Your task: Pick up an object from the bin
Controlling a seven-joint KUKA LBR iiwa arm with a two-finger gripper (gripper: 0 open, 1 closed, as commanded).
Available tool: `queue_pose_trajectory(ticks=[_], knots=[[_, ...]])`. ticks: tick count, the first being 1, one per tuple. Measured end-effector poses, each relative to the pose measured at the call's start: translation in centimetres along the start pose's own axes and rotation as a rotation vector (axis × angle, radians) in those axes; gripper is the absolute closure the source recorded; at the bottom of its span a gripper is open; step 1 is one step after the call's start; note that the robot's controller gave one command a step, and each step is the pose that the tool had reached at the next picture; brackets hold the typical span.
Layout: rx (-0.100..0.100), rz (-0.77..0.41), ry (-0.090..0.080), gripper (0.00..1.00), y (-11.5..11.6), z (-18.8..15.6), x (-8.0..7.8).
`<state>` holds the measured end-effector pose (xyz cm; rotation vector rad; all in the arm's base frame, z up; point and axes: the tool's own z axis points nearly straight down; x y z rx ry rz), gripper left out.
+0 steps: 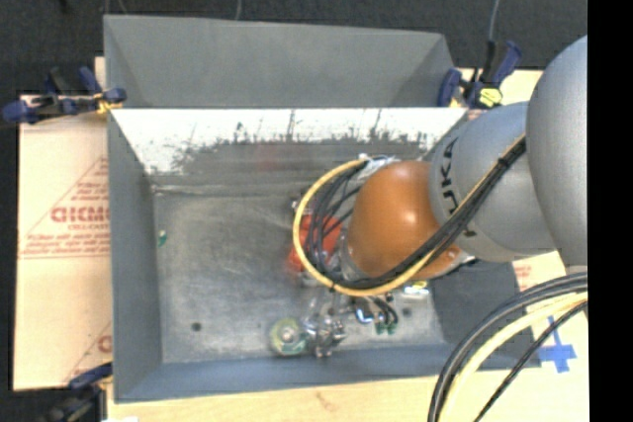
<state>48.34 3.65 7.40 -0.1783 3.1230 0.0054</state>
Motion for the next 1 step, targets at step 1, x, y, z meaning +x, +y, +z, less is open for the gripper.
queue_pose_trajectory(ticks=[1], knots=[[-0.001, 0.002, -0.002, 1.0, 0.07, -0.16, -0.08]])
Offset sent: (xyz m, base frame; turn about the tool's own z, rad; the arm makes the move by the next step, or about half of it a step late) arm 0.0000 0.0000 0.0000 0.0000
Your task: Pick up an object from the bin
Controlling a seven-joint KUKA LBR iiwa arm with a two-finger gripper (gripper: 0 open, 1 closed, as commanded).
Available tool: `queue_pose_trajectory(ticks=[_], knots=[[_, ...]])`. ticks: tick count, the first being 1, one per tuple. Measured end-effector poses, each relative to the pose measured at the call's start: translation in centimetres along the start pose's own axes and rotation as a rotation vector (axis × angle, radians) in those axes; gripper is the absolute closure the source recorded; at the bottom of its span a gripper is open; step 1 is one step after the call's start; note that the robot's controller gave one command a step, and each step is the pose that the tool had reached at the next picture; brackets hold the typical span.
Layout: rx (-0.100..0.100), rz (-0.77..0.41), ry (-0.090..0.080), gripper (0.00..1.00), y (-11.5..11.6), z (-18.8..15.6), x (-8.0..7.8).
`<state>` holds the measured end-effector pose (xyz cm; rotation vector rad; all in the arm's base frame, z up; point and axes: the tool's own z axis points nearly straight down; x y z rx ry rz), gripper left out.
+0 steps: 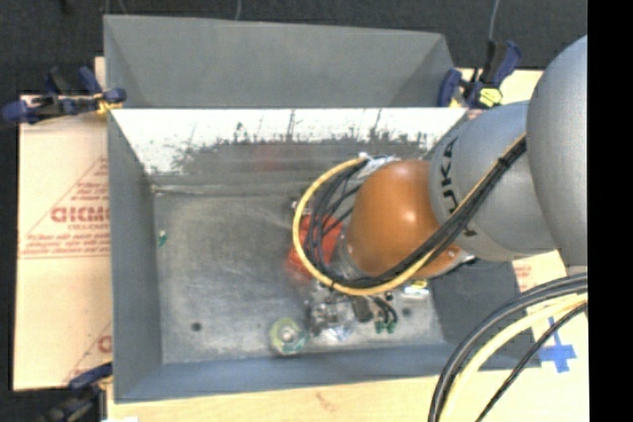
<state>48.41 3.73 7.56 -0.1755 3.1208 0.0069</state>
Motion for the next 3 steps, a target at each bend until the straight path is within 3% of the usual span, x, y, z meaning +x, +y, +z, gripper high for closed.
queue_pose_trajectory(ticks=[1, 2, 3], knots=[[0.002, 0.003, 0.0, 0.0, -0.1, 0.2, 0.1], [0.006, -0.082, 0.011, 0.0, -7.2, -2.1, -2.7], [0.001, -0.084, 0.013, 1.0, -6.7, -2.1, -2.6]])
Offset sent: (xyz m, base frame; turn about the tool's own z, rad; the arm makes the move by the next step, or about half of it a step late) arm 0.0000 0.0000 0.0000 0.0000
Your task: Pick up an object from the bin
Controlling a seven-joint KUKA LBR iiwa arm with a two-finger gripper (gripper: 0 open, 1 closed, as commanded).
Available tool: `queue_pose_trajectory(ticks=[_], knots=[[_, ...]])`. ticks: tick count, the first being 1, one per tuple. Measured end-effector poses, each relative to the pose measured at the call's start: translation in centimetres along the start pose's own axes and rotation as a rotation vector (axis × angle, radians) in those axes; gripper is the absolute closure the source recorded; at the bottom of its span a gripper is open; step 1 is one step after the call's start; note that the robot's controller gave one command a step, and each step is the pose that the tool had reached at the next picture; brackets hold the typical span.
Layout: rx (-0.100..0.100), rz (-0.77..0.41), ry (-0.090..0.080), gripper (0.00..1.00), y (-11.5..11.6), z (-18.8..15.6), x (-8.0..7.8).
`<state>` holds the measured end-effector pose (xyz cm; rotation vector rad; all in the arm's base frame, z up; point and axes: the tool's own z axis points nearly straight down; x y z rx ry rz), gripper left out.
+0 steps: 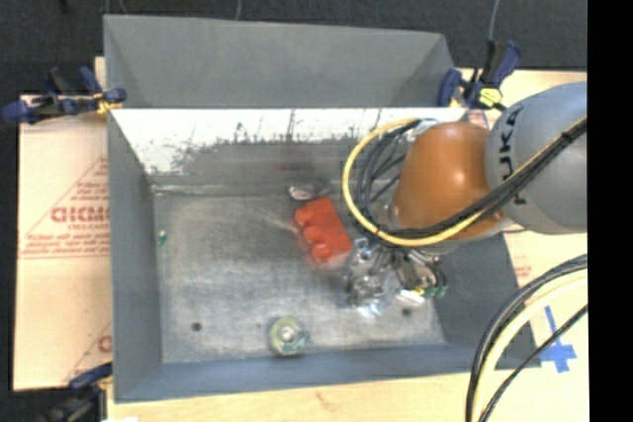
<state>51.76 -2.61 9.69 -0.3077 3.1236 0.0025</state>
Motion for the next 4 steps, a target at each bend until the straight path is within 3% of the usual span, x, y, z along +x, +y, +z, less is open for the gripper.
queue_pose_trajectory(ticks=[1, 2, 3, 4], knots=[[0.003, 0.09, -0.009, 1.0, 0.3, -9.7, -0.3], [0.007, -0.185, -0.003, 1.0, -11.0, -11.1, -1.9], [0.002, -0.187, -0.002, 0.0, -10.5, -11.1, -2.0], [0.001, -0.383, -0.001, 0.0, -9.4, -4.8, -7.0]])
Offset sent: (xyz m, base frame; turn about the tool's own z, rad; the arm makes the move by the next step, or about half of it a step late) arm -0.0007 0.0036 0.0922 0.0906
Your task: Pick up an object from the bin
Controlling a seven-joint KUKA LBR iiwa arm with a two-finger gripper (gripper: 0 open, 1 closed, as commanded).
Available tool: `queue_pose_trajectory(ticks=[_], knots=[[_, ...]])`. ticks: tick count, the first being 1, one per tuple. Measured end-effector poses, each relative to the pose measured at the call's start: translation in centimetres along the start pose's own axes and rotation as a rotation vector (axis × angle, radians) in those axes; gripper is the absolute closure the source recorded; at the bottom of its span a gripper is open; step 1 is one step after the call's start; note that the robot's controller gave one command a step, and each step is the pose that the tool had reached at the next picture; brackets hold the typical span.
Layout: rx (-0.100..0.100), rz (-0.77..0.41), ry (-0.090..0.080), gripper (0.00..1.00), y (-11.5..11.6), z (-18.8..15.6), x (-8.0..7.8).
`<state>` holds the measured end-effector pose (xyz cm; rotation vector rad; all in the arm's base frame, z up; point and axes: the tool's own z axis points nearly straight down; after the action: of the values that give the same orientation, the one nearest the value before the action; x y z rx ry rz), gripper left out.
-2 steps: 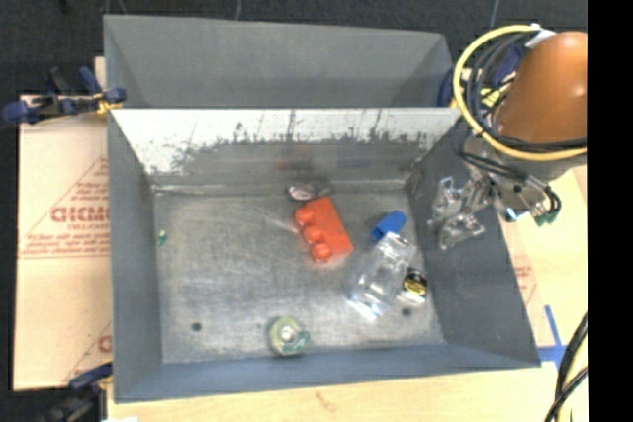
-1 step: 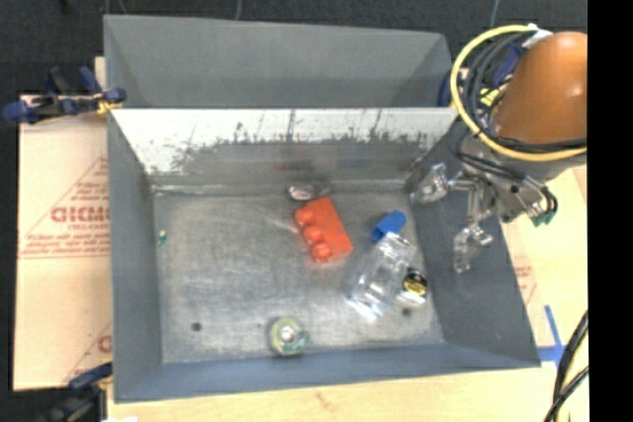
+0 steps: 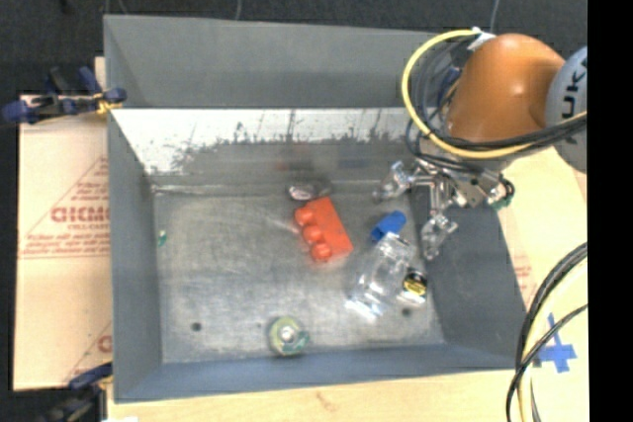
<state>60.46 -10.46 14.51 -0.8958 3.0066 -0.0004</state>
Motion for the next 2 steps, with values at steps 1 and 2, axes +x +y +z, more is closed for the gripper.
queue_pose_trajectory(ticks=[1, 2], knots=[[0.007, -0.141, -0.005, 0.0, -1.14, 5.09, -1.17], [0.009, -0.137, -0.001, 1.0, -1.39, 5.12, -1.01]])
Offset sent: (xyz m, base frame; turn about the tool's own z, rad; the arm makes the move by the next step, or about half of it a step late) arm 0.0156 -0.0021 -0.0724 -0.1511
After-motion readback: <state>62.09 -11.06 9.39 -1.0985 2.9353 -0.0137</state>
